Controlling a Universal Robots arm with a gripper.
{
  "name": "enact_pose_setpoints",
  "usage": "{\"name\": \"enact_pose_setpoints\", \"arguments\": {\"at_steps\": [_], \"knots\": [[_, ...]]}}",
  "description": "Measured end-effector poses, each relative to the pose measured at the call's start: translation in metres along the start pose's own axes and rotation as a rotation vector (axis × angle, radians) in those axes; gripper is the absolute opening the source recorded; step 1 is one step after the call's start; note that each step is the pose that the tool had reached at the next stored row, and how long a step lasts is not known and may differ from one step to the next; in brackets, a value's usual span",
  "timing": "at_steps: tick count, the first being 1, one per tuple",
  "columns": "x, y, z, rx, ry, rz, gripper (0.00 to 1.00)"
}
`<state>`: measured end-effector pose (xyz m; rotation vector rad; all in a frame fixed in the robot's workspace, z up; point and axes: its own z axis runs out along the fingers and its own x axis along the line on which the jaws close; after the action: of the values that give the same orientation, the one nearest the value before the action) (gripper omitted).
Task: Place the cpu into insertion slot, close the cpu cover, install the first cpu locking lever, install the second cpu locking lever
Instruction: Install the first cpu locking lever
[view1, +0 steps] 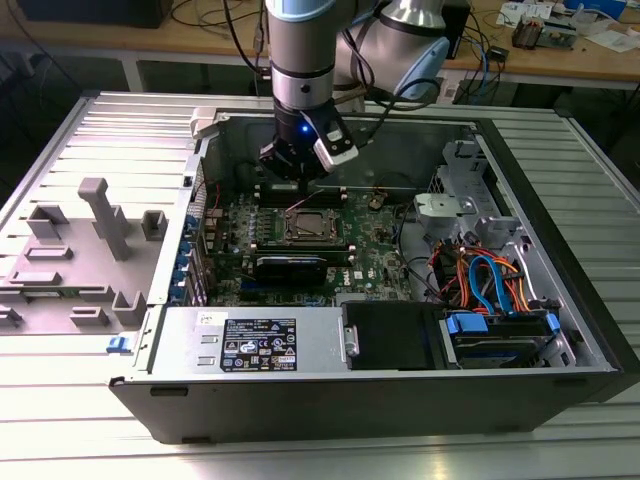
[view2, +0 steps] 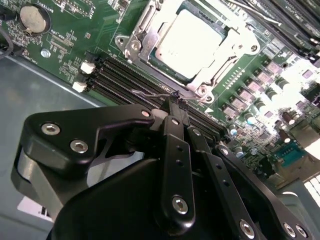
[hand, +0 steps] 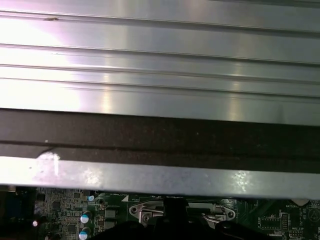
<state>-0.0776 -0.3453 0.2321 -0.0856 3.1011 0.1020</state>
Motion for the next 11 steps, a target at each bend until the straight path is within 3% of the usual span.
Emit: {"name": "enact_pose_setpoints", "arguments": {"at_steps": [11], "knots": [[-0.0083,0.0006,0.0017,0.0057,0.0003,0.0,0.11]]}}
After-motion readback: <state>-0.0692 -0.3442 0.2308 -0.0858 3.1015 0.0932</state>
